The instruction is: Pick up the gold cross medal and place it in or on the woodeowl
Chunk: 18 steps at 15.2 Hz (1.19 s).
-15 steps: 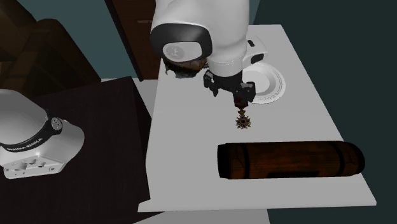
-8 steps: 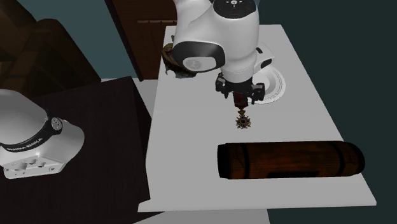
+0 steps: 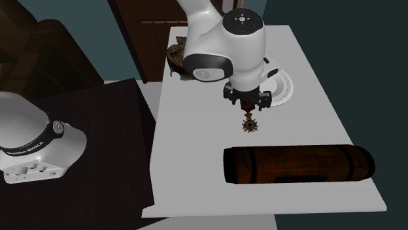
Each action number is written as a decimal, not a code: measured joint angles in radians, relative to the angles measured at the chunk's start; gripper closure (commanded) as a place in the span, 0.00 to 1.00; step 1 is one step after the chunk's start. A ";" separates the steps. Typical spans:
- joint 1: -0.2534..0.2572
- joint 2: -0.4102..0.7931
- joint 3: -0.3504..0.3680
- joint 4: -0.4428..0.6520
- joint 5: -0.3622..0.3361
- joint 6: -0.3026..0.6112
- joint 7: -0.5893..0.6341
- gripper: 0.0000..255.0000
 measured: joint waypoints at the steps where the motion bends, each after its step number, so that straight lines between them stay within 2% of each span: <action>1: 0.000 0.000 0.000 0.000 0.000 0.000 0.000 0.00; 3: 0.000 0.001 0.000 0.001 0.000 0.000 0.000 0.00; 4: 0.000 0.001 0.000 0.001 0.000 0.000 0.000 1.00; 14: 0.000 0.001 0.000 0.001 0.000 0.001 0.000 1.00; 18: 0.013 -0.039 -0.018 -0.009 -0.011 -0.030 0.014 1.00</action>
